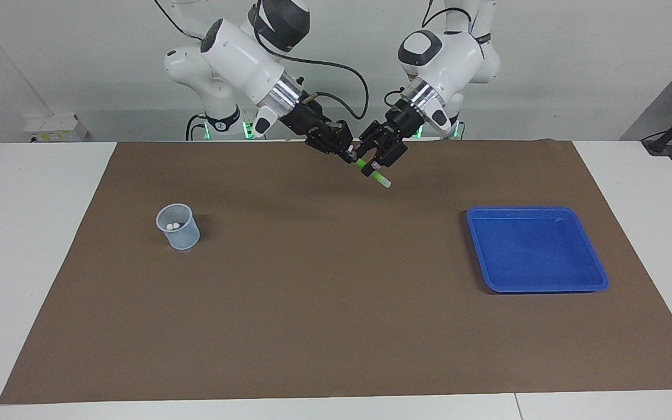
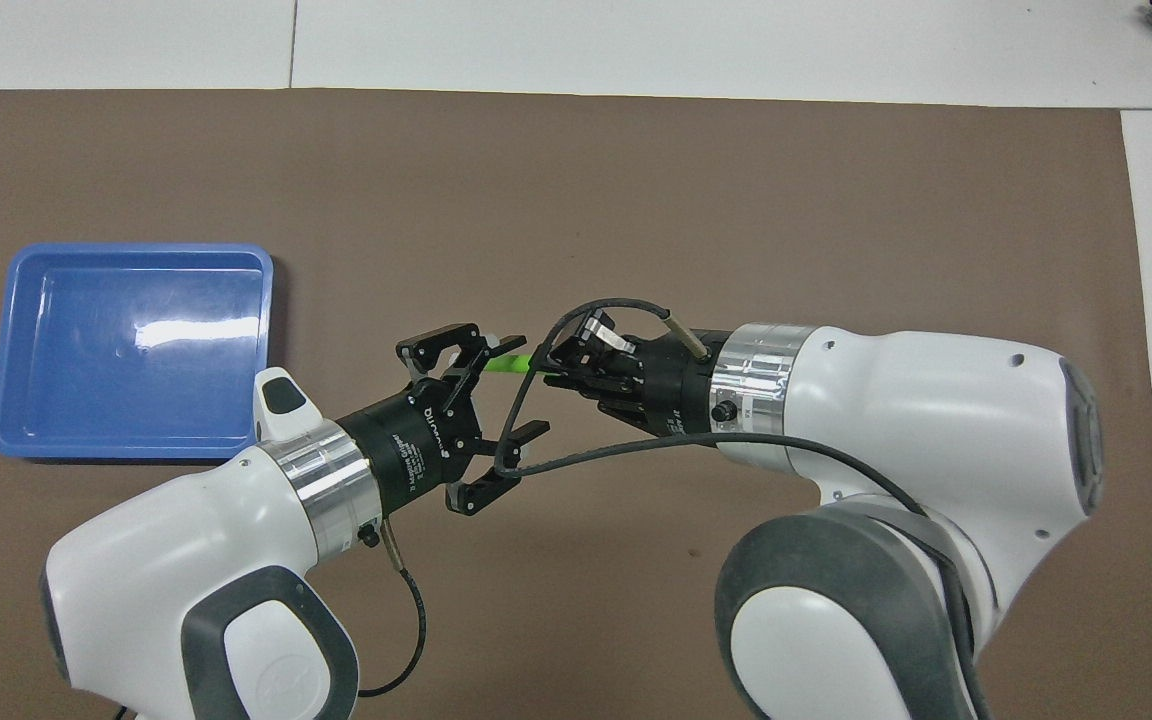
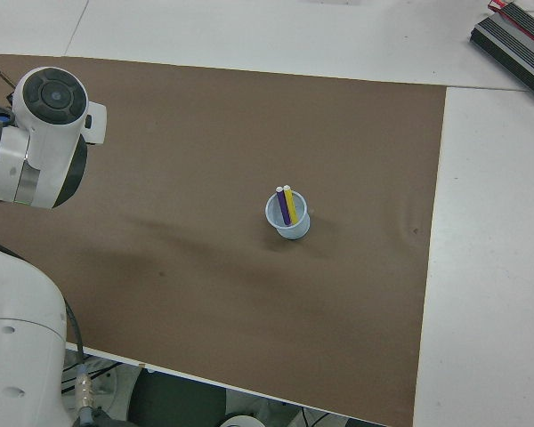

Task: Right arm passes pens to left for tray arrangement
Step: 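Close the left gripper on the green pen held by the right gripper, then carry the green pen to the tray while the right gripper returns, then lay the green pen in the blue tray and open the left gripper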

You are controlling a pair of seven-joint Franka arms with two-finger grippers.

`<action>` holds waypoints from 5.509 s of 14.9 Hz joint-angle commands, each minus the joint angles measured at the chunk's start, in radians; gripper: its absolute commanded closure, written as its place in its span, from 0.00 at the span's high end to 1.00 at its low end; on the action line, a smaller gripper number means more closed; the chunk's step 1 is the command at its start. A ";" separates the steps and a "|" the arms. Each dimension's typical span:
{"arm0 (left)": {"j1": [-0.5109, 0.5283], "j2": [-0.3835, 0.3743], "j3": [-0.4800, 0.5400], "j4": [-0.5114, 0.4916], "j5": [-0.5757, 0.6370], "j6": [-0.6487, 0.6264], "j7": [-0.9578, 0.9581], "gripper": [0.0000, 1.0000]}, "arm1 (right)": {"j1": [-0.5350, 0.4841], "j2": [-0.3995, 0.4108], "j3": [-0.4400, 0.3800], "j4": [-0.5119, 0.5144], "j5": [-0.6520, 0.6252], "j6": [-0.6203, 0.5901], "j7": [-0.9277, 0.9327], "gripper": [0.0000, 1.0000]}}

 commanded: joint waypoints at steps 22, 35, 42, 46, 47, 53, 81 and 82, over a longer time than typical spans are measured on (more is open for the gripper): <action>0.080 -0.060 0.014 -0.003 0.084 -0.173 0.058 0.00 | -0.005 -0.011 -0.010 -0.020 0.011 0.006 -0.024 1.00; 0.441 -0.065 0.015 0.078 0.900 -0.834 1.047 0.00 | -0.384 -0.032 -0.010 -0.034 -0.707 -0.450 -0.845 1.00; 0.578 0.073 0.015 0.153 1.152 -0.813 1.357 0.00 | -0.510 0.027 -0.010 -0.139 -0.804 -0.289 -1.215 1.00; 0.621 0.203 0.015 0.176 1.235 -0.666 1.368 0.00 | -0.547 0.080 -0.010 -0.142 -0.804 -0.240 -1.262 1.00; 0.627 0.229 0.014 0.178 1.244 -0.625 1.368 0.00 | -0.548 0.087 -0.010 -0.149 -0.804 -0.235 -1.262 0.99; 0.652 0.364 0.015 0.189 1.250 -0.479 1.366 0.00 | -0.559 0.109 -0.011 -0.150 -0.804 -0.240 -1.205 0.84; 0.660 0.475 0.012 0.373 1.198 -0.667 1.346 0.70 | -0.582 0.144 -0.007 -0.080 -0.787 -0.275 -1.088 0.45; 0.658 0.470 0.014 0.397 1.187 -0.705 1.342 0.70 | -0.580 0.146 -0.007 -0.077 -0.785 -0.272 -1.070 0.45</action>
